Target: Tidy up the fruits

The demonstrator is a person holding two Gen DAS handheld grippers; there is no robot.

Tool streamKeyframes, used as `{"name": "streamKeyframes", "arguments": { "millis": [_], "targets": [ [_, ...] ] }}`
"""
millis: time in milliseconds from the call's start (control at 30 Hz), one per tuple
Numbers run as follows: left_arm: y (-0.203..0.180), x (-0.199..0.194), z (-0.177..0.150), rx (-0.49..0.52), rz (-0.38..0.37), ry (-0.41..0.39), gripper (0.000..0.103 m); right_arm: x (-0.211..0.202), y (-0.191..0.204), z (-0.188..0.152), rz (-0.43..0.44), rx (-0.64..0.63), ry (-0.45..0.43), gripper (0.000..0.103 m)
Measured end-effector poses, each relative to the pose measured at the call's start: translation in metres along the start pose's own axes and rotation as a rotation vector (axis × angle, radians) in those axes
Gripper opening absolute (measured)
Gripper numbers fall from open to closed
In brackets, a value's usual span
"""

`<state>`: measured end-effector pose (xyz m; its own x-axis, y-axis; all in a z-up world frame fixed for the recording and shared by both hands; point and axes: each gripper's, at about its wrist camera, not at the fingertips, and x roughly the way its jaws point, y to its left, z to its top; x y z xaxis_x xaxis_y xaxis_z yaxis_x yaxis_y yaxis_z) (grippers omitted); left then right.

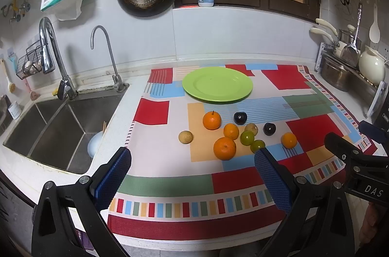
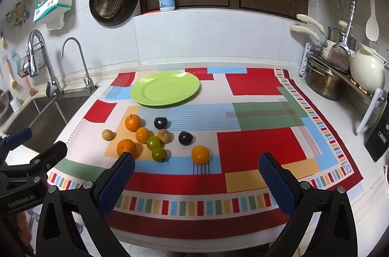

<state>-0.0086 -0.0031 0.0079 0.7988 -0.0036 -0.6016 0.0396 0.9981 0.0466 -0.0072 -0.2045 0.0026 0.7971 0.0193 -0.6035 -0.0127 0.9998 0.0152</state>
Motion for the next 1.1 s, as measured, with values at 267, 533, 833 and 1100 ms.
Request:
{"name": "streamKeyframes", "arguments": {
  "millis": [267, 533, 833, 1100],
  "targets": [
    [0.0024, -0.0006, 0.0005, -0.003, -0.001, -0.003, 0.103, -0.0004, 0.0046, 0.0011, 0.004, -0.005, -0.002, 0.103],
    [0.0059, -0.0013, 0.0015, -0.004, -0.001, -0.011, 0.103, -0.0011, 0.0063, 0.0022, 0.004, -0.007, -0.008, 0.103],
    [0.0081, -0.0013, 0.0016, -0.001, -0.002, -0.025, 0.103, -0.0032, 0.0076, 0.0048, 0.001, -0.006, -0.017, 0.103],
    [0.0087, -0.0016, 0.0013, 0.007, -0.007, -0.035, 0.103, -0.0039, 0.0067, 0.0041, -0.002, -0.002, -0.026, 0.103]
  ]
}}
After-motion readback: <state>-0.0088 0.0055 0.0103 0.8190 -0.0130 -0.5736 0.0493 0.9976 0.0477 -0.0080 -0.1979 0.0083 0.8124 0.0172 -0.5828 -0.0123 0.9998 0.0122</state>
